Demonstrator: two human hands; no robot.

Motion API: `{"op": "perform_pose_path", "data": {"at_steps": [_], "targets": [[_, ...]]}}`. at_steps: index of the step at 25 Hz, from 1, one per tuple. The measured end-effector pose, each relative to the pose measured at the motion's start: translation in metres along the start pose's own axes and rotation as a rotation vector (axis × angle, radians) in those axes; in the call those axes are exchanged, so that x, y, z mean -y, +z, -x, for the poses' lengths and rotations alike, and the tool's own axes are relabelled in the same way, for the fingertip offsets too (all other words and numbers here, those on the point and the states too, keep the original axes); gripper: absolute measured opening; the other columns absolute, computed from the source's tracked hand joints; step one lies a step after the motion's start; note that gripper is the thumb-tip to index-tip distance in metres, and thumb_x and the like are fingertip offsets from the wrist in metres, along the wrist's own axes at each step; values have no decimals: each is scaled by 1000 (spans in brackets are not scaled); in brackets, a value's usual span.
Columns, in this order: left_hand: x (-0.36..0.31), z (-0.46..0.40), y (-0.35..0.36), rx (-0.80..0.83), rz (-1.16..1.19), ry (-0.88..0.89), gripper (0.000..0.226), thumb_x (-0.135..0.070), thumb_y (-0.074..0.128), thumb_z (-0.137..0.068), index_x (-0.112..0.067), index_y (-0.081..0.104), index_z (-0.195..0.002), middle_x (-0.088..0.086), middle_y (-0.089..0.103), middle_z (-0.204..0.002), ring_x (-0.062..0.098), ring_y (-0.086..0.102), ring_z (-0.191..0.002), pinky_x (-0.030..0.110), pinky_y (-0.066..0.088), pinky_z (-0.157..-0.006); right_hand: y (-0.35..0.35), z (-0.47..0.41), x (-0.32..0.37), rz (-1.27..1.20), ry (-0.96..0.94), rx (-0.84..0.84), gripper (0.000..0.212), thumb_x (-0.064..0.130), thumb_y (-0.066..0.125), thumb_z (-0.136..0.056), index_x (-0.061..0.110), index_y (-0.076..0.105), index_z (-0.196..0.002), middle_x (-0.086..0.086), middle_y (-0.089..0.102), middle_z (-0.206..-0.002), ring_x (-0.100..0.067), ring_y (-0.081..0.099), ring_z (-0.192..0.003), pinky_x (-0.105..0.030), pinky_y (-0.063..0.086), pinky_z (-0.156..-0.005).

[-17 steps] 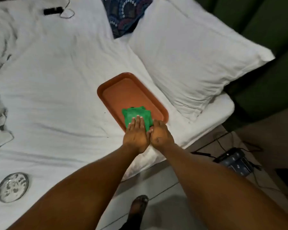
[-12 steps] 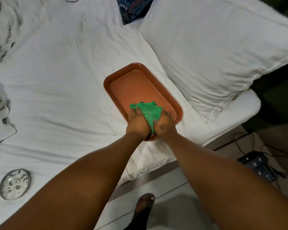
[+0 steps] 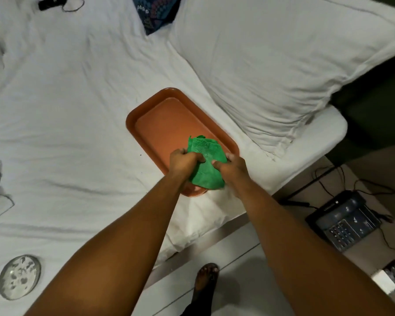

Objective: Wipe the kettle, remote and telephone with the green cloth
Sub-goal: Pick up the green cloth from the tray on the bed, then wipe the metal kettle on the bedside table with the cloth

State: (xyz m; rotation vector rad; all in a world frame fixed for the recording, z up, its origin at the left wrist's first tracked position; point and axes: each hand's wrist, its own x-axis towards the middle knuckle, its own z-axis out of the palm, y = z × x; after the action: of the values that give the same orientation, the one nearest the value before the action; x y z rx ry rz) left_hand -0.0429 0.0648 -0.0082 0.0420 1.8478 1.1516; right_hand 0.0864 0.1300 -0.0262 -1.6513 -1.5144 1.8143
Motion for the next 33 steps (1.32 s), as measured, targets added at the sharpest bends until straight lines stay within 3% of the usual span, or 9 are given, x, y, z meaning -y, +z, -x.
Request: {"op": "perform_pose_path", "data": {"at_steps": [3,8,12,15,18,20,22,26,33], "targets": [[2,39,49,281,54,-35,41,10,67,-71,-2,65,-110,23,78,-98,37,78,-84,50,65,-70,-61,37,-30,-241,8,-79,20,17,69,-81,22,67,-100,-7,73,-101,-28,69,-96,-43,59,-83],[51,101,160,608,-205,-123,42,4,70,-80,1,67,-122,27,73,-119,45,70,-110,54,59,-94,-175,102,-117,-562,108,-255,34,12,66,-88,15,61,-121,-15,67,-117,-31,65,-106,-49,55,-90],[123,158,261,818,-297,-239,45,2,65,-87,-4,63,-131,26,68,-129,44,65,-119,58,51,-105,-265,159,-191,-636,172,-484,31,11,67,-87,16,63,-117,-12,69,-115,-23,68,-96,-28,60,-67],[181,202,324,924,-379,-264,47,2,64,-88,-6,61,-134,24,67,-131,44,64,-121,61,49,-106,-317,192,-243,-627,214,-663,25,10,67,-87,14,65,-112,-13,70,-113,-21,69,-86,-17,57,-57],[239,241,380,972,-440,-243,44,3,65,-88,-6,62,-132,21,71,-124,40,70,-112,56,59,-94,-367,223,-295,-627,225,-768,33,9,66,-88,4,61,-120,-18,68,-115,-23,68,-87,-15,56,-58],[275,258,411,986,-447,-217,38,4,65,-87,-7,66,-124,15,77,-110,32,76,-95,43,65,-75,-397,246,-323,-485,252,-800,38,16,66,-89,4,57,-124,-18,66,-119,-22,68,-91,-18,57,-67],[308,271,430,964,-459,-161,32,4,68,-86,-9,70,-115,9,78,-98,27,77,-86,34,64,-66,-424,273,-353,-147,251,-947,48,27,62,-91,7,49,-133,-18,61,-127,-29,61,-111,-32,51,-93],[373,297,457,925,-502,14,30,2,78,-82,-9,73,-109,11,77,-104,30,75,-94,40,62,-85,-491,317,-403,466,202,-1225,54,36,45,-96,4,41,-140,-21,46,-144,-33,40,-135,-37,28,-113],[430,306,511,822,-660,339,33,-26,80,-85,-13,72,-115,8,76,-108,29,73,-104,38,58,-96,-553,279,-456,498,236,-1013,55,40,24,-102,3,39,-140,-20,42,-148,-33,32,-141,-44,22,-119]]}}
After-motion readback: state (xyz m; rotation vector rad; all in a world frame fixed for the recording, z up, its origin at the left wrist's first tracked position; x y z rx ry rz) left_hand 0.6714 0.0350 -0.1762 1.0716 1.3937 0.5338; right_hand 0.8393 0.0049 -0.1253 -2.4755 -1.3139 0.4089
